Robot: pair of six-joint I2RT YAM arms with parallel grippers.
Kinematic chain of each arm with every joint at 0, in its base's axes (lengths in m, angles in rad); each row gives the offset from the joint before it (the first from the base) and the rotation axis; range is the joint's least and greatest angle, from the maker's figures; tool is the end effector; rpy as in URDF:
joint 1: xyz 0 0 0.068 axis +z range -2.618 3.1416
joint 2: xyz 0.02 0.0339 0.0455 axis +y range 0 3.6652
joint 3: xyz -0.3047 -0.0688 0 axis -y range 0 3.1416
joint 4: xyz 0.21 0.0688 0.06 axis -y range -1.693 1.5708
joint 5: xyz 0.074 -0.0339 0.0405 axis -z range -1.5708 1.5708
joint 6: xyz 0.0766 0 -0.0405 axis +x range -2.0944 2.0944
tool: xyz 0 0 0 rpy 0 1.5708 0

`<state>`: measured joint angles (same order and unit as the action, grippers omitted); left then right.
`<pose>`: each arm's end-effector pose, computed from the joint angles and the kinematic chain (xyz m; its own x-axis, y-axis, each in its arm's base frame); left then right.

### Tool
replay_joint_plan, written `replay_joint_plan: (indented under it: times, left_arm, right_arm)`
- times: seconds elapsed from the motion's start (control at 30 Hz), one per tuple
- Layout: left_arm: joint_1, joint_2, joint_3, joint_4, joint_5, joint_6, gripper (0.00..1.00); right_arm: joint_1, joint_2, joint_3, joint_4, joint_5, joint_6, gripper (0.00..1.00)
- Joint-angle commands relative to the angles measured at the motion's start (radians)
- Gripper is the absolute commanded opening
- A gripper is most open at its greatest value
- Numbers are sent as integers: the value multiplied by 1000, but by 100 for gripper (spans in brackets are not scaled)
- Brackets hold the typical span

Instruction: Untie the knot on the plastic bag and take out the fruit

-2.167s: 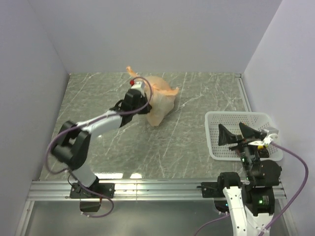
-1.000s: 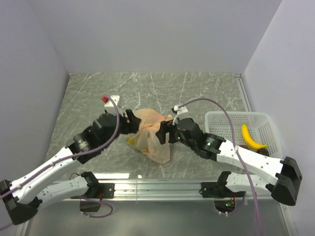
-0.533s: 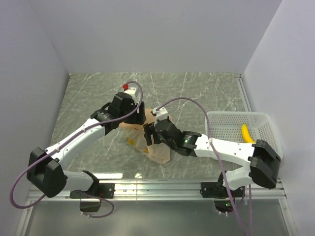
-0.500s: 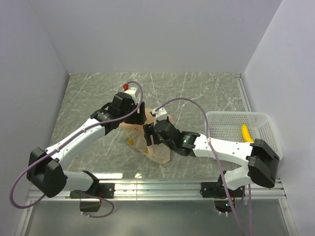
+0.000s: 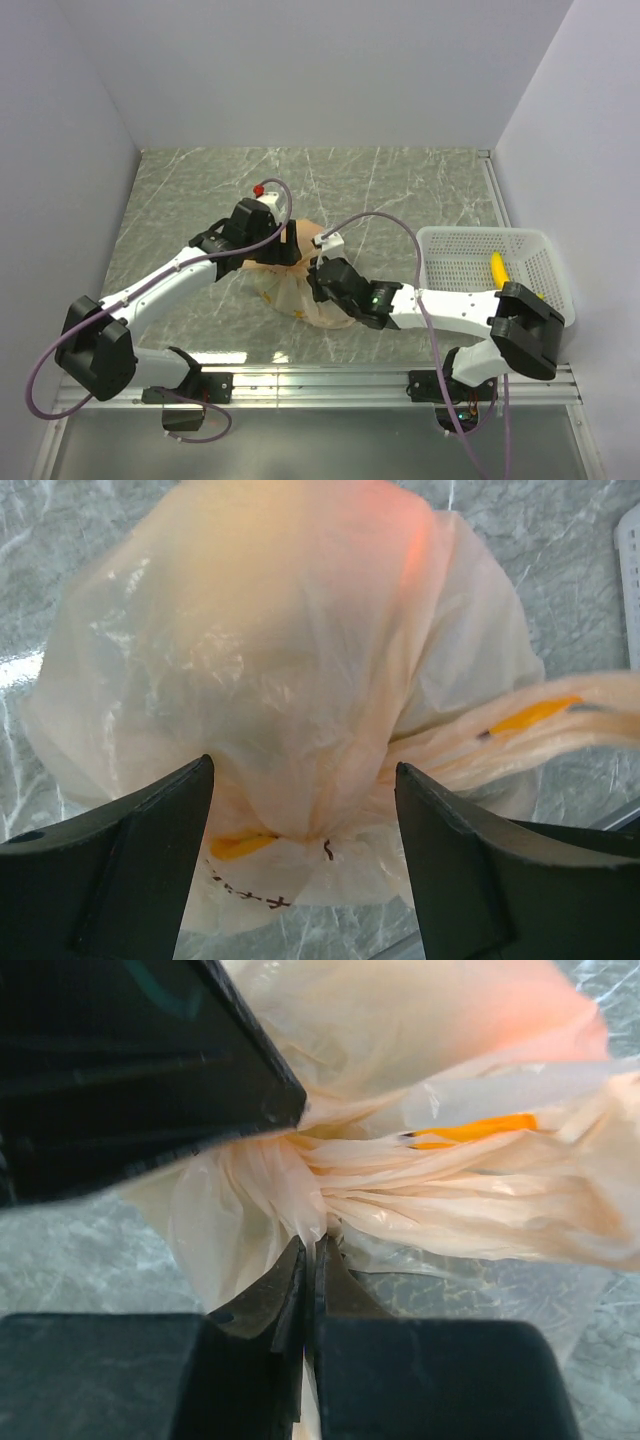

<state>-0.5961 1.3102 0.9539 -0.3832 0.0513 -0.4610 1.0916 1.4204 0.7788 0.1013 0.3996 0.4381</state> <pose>0.2216 -0.1551 0.2895 -0.7628 -0.0193 -0.6463 0.2821 0.8894 -0.3596 0.1659 0.2547 0.2628 -0.4963 -0.1076 -0.8615 -0.5003 0.8464 0.1826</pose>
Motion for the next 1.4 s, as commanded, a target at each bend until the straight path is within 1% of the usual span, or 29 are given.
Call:
replay_joint_plan:
  times: [0.0, 0.1, 0.13, 0.27, 0.37, 0.43, 0.5, 0.53, 0.6, 0.7, 0.73, 0.8, 0.83, 0.87, 0.93, 0.97, 1.0, 1.1, 1.2, 1.3, 1.37]
  left_arm:
    - [2, 8, 5, 29, -22, -28, 78]
    - [4, 9, -9, 46, -42, -51, 72]
    - [4, 8, -15, 53, -47, -56, 66]
    - [2, 11, -46, 92, -48, -94, 57]
    - [2, 14, -53, 128, -12, -140, 59]
    - [-13, 14, -55, 142, -2, -154, 63]
    - [-30, 8, -56, 145, -13, -169, 64]
    - [-45, 4, -61, 155, -16, -174, 64]
    - [-50, -2, -89, 173, -21, -194, 61]
    - [-50, 0, -113, 191, -28, -208, 43]
    - [-50, 3, -116, 194, -37, -209, 30]
    - [-51, 9, -115, 199, -48, -211, 8]
    - [-51, 9, -112, 198, -48, -209, 1]
    - [-48, 8, -103, 188, -83, -191, 0]
    - [-27, 8, -86, 167, -111, -173, 0]
    - [-12, 0, -67, 155, -125, -150, 0]
    - [8, -8, -61, 129, -123, -137, 1]
    - [131, -55, -37, 80, -114, -99, 1]
    - [211, -103, -9, 21, -105, -56, 1]
    - [242, -129, -1, 1, -102, -16, 1]
    - [243, -150, -27, 21, -61, 5, 1]
  right_arm:
    - [5, -17, -73, -25, 44, -2, 0]
    - [11, -50, -107, 14, 39, -7, 0]
    - [14, -60, -122, 34, 39, -9, 0]
    - [22, -97, -142, 54, 39, -25, 0]
    - [27, -103, -145, 58, 36, -24, 0]
    - [28, -100, -145, 63, 33, -19, 0]
    - [30, -97, -144, 67, 33, -16, 0]
    - [33, -95, -144, 69, 35, -16, 0]
    - [34, -94, -141, 75, 36, -15, 0]
    - [44, -97, -135, 75, 41, -16, 0]
    - [44, -100, -136, 75, 48, -16, 0]
    - [51, -110, -141, 67, 59, -15, 0]
    - [50, -115, -150, 63, 64, -15, 0]
    - [51, -121, -157, 55, 79, -9, 0]
    - [50, -158, -197, 46, 99, -1, 0]
    - [48, -173, -214, 32, 132, 13, 0]
    - [48, -219, -232, 23, 155, 20, 0]
    - [33, -337, -312, -23, 214, 60, 0]
    - [-18, -445, -377, -63, 205, 109, 0]
    - [-38, -500, -398, -94, 208, 120, 0]
    - [-38, -512, -380, -94, 206, 84, 0]
